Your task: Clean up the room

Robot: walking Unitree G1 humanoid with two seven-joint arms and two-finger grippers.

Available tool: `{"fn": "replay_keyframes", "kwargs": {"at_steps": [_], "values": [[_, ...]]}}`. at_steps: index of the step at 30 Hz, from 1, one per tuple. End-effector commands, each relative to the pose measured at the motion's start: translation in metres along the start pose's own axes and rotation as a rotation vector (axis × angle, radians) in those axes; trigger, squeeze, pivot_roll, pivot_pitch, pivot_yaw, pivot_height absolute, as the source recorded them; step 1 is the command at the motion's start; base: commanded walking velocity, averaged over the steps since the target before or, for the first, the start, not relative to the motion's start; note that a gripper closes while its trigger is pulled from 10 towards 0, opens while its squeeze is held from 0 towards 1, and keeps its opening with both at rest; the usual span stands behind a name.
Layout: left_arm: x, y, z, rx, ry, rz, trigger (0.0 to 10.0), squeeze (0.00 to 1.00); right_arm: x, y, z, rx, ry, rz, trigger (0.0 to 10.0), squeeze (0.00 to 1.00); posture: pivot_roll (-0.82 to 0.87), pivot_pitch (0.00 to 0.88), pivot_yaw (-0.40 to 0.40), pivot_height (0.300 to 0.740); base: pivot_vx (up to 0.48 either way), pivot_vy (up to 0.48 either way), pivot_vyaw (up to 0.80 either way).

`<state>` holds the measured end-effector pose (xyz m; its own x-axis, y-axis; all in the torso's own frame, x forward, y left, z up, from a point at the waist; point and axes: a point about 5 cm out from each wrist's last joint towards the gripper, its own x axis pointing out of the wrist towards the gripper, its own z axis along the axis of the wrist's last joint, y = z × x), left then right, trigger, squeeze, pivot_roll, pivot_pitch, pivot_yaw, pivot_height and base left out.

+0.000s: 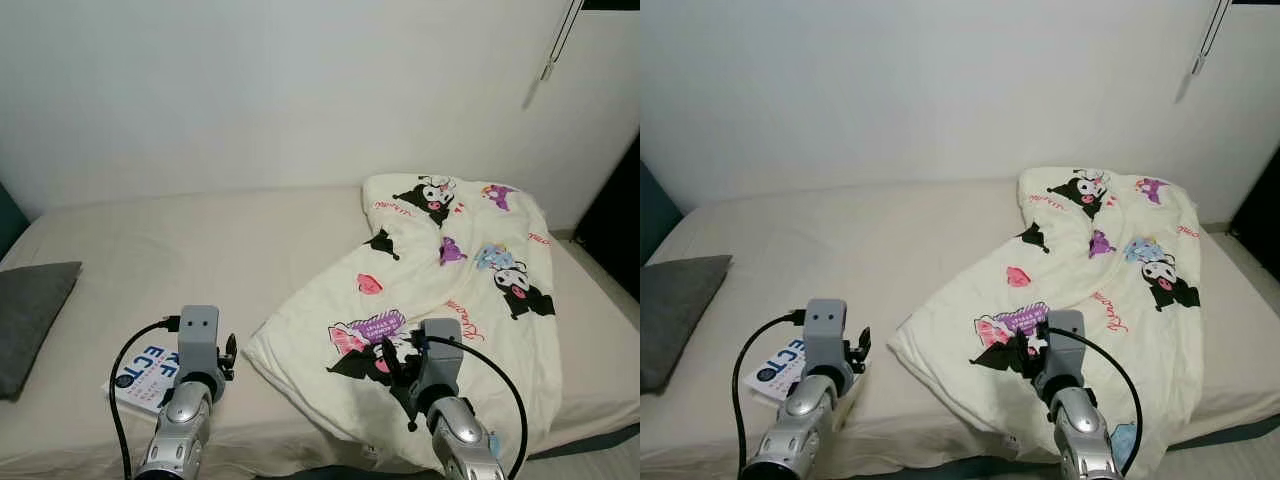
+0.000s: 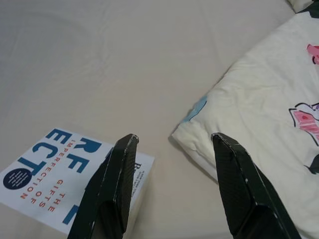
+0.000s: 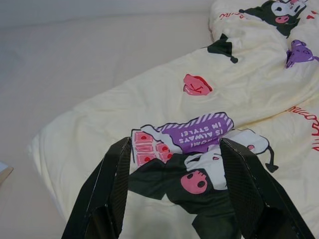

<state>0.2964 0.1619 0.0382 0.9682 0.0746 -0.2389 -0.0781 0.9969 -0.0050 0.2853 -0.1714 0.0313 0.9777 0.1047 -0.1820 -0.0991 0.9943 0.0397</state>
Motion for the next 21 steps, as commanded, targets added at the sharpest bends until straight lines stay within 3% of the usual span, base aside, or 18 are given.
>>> {"fn": "replay_keyframes", "kwargs": {"at_steps": [1, 21], "values": [[-0.0019, 0.0030, -0.0032, 0.003, 0.016, 0.011, 10.0, 0.00, -0.0024, 0.0018, -0.0073, 0.006, 0.035, 0.004, 10.0, 0.00, 0.02, 0.112, 0.004, 0.740, 0.000, 0.000, 0.00], [-0.0026, -0.0002, -0.0045, 0.025, 0.023, -0.011, 10.0, 0.00, -0.0041, 0.0006, -0.0088, 0.003, 0.043, -0.002, 10.0, 0.00, 0.02, 0.118, 0.005, 0.740, 0.000, 0.000, 0.00]]}}
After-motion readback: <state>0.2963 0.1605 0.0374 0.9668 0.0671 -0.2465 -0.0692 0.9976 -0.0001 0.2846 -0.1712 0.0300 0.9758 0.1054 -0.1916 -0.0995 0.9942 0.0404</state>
